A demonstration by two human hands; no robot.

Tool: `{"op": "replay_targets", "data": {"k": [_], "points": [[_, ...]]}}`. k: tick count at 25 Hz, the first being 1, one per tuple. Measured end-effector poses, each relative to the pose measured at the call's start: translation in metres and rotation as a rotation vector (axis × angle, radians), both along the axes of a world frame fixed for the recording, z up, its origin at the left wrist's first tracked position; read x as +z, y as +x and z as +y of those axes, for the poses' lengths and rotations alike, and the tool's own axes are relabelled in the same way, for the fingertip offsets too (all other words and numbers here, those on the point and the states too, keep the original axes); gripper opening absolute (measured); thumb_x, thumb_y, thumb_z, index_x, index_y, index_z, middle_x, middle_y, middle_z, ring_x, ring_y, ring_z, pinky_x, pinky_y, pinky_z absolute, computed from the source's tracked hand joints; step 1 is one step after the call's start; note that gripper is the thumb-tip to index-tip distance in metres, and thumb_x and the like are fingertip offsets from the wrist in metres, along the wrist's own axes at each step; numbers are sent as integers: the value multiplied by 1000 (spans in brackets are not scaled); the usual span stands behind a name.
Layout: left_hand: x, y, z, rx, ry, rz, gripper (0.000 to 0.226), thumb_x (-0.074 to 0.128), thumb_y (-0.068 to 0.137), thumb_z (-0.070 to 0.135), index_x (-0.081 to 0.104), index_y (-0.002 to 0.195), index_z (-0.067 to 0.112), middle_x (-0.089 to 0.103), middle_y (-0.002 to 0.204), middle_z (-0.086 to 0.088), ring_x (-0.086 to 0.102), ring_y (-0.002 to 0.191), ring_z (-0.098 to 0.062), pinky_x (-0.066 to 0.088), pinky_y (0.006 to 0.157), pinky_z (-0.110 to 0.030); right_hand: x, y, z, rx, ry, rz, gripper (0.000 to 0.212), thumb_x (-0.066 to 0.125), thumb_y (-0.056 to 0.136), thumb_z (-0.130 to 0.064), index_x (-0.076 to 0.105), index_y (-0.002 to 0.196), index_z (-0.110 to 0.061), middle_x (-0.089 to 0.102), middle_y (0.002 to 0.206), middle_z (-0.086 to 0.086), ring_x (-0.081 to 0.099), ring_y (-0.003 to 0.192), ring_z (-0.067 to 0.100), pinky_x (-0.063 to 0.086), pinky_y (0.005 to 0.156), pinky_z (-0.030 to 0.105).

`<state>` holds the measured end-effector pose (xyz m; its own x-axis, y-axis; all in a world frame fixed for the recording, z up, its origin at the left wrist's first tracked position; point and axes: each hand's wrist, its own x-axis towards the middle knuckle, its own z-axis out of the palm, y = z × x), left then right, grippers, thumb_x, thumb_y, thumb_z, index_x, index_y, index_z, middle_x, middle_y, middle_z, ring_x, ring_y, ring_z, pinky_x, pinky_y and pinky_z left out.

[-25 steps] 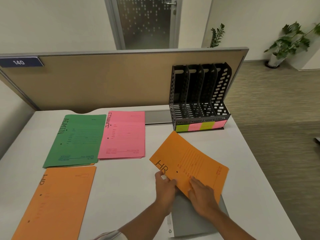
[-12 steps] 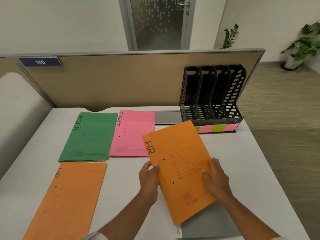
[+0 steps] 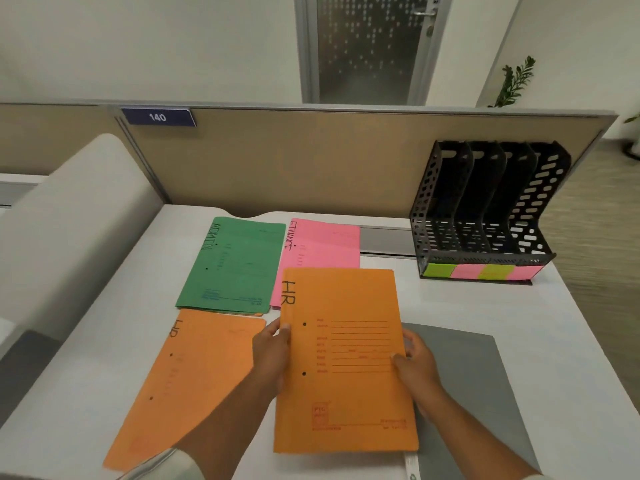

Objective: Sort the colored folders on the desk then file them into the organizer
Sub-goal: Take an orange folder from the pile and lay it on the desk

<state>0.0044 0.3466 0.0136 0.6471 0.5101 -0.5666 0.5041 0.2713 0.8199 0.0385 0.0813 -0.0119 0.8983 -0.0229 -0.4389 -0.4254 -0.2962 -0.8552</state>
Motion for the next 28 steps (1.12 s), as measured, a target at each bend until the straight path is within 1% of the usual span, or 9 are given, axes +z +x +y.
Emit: {"op": "replay_targets", "data": {"k": [4,8,11,12,14,16,18,23,28], "points": [[-16,-13,68,28,62,63,26,56,106,21,81,112,22,82,90,-5,76,93,-34,64,88,-56,3,-18,63,6,37,89,30,65,94,-15,59,117,-31,75,95,4,76,80,20,64,73,43],[-27,-29,131,60,132,114,26,53,108,17,72,126,19,72,97,2,69,92,-27,58,89,-41,-1,-33,121,80,78,200,27,70,84,-21,63,110,-25,77,90,8,77,78,22,64,76,49],[-38,-42,174,69,205,171,28,51,109,19,69,131,19,70,124,-2,64,110,-30,52,102,-42,-9,-45,163,137,89,287,33,68,78,-21,62,110,-23,78,92,7,77,80,22,63,78,52],[-45,-46,189,66,224,196,29,50,109,19,72,127,16,71,128,-6,64,113,-32,53,102,-43,-13,-50,177,153,91,306,35,69,76,-22,61,110,-24,78,94,6,77,81,22,63,78,52],[-51,-55,210,46,272,243,29,47,108,14,74,99,18,72,106,-7,63,97,-30,52,83,-35,-19,-61,201,179,94,330,43,69,69,-27,60,111,-24,77,99,4,76,86,21,63,79,51],[-56,-62,225,61,310,292,40,44,107,8,54,72,23,57,79,3,53,77,-23,41,70,-30,-27,-70,219,208,116,356,49,70,66,-27,59,113,-24,75,106,3,76,90,21,63,80,49],[-58,-72,240,35,362,343,40,44,105,8,52,69,22,54,75,4,52,70,-19,42,74,-32,-35,-77,233,239,143,397,49,70,71,-19,57,118,-24,73,112,4,75,94,22,63,81,48],[-67,-86,267,-65,429,337,24,51,97,12,73,88,11,71,79,-6,64,70,-30,53,62,-34,-40,-87,256,308,155,467,47,72,81,-11,54,123,-23,69,120,3,74,100,23,62,84,48],[-91,-84,281,-213,560,424,8,56,97,24,62,99,19,70,99,-5,69,90,-32,62,83,-56,-33,-88,272,407,98,457,43,75,81,-23,58,121,-27,71,118,-5,72,104,17,60,91,45]]}}
